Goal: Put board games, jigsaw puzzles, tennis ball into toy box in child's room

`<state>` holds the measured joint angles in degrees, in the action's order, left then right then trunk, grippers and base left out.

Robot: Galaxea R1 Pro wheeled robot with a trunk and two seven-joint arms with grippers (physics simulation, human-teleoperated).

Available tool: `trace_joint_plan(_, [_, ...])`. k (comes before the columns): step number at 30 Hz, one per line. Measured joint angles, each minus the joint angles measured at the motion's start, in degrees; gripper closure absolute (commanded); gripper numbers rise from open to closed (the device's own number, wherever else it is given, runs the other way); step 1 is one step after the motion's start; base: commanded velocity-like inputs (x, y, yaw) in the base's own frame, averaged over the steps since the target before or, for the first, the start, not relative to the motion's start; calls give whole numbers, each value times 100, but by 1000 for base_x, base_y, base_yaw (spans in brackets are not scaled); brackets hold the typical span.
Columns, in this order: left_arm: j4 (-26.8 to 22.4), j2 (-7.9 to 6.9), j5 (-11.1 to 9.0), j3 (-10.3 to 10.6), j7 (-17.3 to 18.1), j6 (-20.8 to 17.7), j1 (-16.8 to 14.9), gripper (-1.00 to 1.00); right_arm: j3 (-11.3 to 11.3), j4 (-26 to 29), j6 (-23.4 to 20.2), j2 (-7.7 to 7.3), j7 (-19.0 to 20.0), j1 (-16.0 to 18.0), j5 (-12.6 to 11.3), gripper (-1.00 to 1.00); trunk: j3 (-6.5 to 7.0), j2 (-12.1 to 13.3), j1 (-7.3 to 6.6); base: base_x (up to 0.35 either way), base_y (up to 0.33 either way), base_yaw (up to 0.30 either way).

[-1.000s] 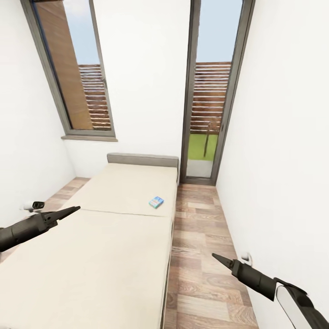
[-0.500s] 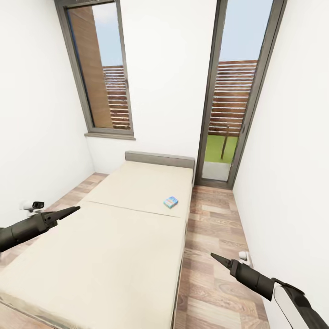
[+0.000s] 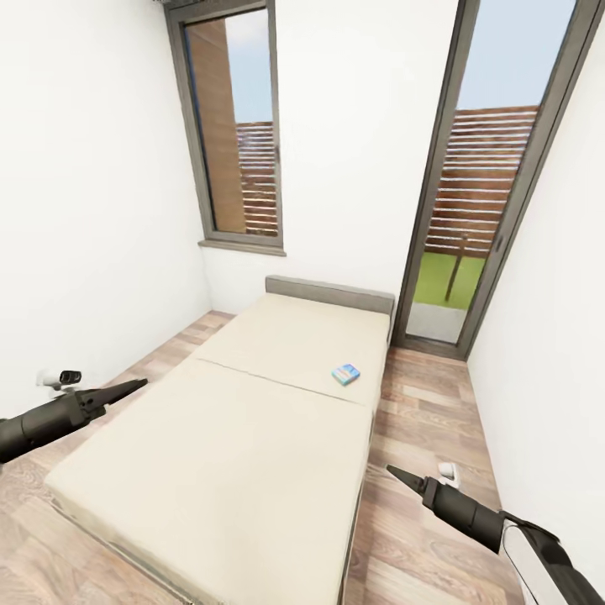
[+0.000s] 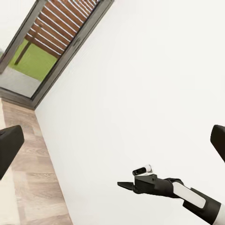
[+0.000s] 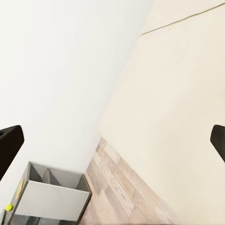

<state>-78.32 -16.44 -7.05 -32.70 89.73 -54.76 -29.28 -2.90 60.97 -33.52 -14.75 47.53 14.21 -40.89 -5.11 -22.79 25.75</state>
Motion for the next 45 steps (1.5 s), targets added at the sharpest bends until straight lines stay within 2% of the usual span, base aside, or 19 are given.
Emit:
trace_joint_plan(14, [1,1,1,1,0,0,-1,-100,4,1,0,0,0,-1,7,-100,0,0,0,0,0,242])
trace_joint_plan(33, [2,1,2,1,1,0,-2,-100,9,2,14,1,-11,-2,15,-100,0,0,0,0,0,22])
trace_joint_plan(45, [2,1,2,1,1,0,-2,-100,54,16,312,50,-489,-2,13,-100,0,0,0,0,0,0])
